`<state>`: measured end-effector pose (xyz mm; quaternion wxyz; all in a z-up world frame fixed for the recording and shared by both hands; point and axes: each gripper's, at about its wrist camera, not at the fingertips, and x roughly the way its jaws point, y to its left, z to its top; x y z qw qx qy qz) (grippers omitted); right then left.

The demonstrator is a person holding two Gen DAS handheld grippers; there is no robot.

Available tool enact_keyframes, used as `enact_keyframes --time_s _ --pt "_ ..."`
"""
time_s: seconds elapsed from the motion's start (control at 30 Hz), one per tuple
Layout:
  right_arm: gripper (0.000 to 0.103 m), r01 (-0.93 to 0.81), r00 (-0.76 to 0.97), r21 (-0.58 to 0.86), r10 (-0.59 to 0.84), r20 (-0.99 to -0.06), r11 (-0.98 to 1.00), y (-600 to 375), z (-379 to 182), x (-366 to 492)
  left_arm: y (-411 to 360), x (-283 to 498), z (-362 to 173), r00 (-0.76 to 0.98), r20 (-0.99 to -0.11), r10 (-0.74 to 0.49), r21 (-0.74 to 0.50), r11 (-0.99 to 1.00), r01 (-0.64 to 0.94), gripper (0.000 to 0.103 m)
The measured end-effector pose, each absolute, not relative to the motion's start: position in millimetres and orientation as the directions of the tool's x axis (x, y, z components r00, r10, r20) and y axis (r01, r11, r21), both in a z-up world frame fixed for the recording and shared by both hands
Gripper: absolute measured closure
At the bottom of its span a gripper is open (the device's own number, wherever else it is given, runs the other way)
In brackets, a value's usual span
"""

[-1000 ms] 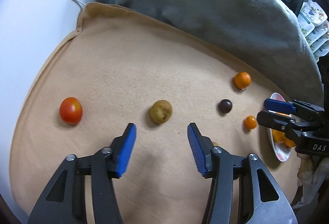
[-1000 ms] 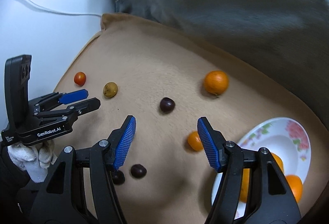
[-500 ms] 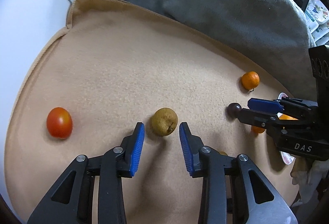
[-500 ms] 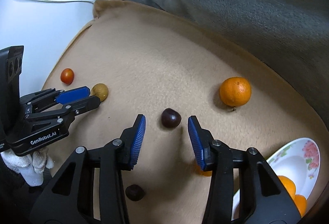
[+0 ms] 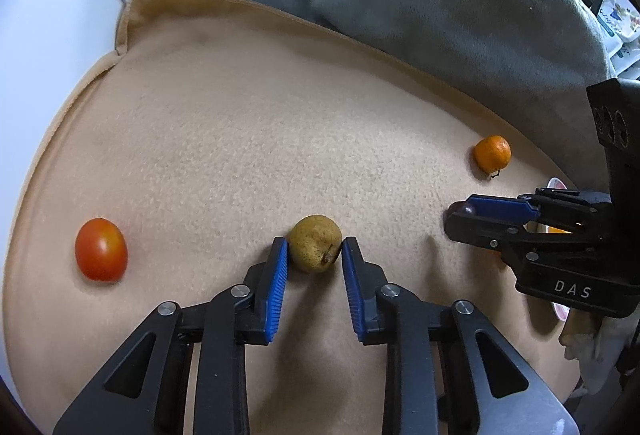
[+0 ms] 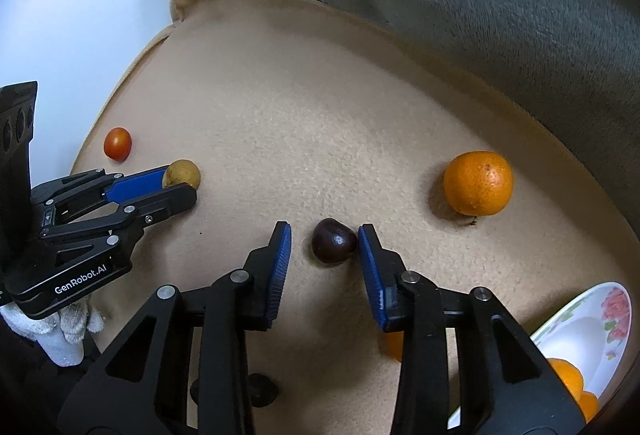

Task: Organize fruits
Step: 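Close the right gripper on the dark grape while the left gripper grasps the brown fruit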

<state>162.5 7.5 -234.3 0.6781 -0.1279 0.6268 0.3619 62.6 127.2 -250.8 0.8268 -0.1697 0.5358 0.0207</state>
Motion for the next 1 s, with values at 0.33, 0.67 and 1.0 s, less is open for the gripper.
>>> enact_keyframes --time_s 0.33,0.67,1.0 --pt "0.078 -0.642 -0.047 0.278 0.326 -0.944 0.714 4.4 -236.4 161.9 124.8 66.2 -247.7 0.429 -0.893 -0.139 -0.250 0.945 -0.212 0.078" --pt "0.079 -0.635 -0.031 0.293 0.356 -0.934 0.715 -12.1 -222.0 153.8 116.9 55.3 -233.8 0.421 -0.899 -0.121 -0.235 0.944 -0.232 0.078" --pt "0.079 -0.612 0.006 0.327 0.418 -0.908 0.720 -36.8 -188.5 154.6 95.1 50.3 -205.9 0.450 -0.880 -0.153 -0.257 0.950 -0.178 0.078"
